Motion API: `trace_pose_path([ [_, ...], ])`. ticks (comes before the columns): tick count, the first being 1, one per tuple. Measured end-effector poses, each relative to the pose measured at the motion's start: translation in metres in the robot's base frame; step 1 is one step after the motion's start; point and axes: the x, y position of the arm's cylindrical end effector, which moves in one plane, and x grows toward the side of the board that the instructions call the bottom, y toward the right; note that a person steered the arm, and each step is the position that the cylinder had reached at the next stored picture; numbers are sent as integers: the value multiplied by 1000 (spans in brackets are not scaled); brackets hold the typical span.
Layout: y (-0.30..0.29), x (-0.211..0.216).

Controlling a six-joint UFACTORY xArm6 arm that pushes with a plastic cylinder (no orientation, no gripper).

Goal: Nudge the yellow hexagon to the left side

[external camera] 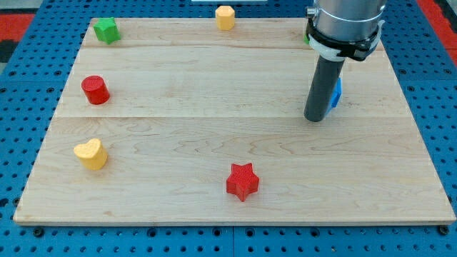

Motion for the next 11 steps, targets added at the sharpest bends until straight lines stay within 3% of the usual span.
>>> trace_pose_path([
  [1,-39,-26],
  [2,-101,-84],
  [4,-114,-212],
  [5,-116,-250],
  [8,-129,-248],
  [9,-171,-211],
  [10,-210,-206],
  [11,-174,-206],
])
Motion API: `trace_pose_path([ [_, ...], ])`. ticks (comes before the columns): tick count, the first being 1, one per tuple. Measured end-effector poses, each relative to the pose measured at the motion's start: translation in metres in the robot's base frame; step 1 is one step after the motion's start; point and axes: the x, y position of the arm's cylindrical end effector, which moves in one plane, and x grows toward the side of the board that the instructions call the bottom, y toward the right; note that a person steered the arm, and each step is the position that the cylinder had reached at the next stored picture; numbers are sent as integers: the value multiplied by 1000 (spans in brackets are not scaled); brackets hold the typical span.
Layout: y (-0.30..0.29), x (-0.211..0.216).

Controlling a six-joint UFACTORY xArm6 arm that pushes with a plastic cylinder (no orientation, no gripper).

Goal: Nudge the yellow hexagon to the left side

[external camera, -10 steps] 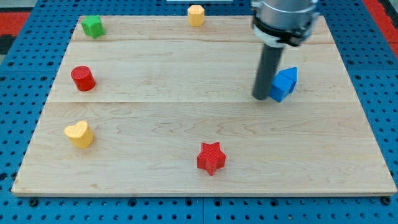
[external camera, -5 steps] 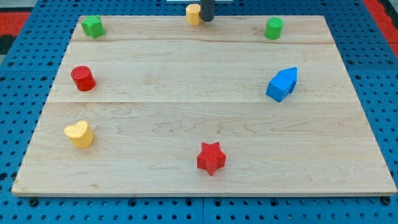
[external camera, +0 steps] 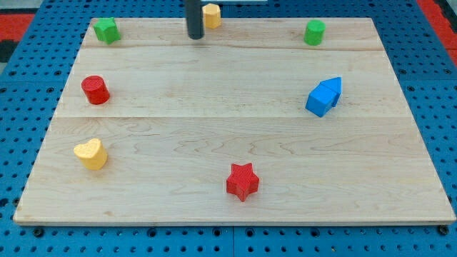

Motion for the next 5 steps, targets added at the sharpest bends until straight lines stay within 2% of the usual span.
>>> trace_pose_path([
  [1,49,0],
  [5,54,-25],
])
